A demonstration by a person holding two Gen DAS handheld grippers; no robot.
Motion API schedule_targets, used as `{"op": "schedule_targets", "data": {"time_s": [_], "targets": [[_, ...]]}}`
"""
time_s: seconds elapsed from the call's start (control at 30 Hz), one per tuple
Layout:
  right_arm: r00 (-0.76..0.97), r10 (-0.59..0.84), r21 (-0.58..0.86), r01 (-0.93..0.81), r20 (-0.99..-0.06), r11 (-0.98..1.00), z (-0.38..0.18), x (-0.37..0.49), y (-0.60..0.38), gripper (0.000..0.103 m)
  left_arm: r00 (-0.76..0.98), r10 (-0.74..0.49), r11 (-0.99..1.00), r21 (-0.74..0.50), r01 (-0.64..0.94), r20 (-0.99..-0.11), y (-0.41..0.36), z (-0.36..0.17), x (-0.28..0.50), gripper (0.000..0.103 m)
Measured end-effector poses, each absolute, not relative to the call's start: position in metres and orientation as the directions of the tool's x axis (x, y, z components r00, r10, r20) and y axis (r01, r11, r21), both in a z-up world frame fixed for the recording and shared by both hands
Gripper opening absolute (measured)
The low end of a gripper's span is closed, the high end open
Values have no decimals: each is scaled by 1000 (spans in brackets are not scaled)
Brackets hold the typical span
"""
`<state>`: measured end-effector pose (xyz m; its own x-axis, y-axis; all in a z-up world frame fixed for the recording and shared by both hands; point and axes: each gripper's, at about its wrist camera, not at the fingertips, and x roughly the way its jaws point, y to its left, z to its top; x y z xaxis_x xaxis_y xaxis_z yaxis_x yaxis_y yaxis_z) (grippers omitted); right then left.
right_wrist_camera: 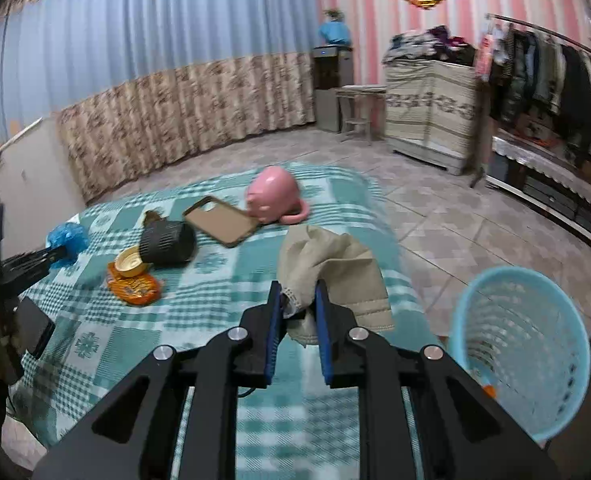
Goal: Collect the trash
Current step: 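Carry the beige cloth and blue bag over the blue basket with both grippers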
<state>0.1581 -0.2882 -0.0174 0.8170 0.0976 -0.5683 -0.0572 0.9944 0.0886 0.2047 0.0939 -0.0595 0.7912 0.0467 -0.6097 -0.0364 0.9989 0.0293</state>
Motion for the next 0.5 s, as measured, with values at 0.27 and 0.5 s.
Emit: {"op": "schedule_targets", "data": {"time_s": [0.27,0.5], "targets": [[847,-44,136,136,-530,981,-12,120,-377,17,818,-114,990,6,143,-563,-4,-35,177,18],[844,-106,183,233,-526,955,-21,107,-430,17,808,-239,960,-5,280,-539,-89,-23,176,18]]}}
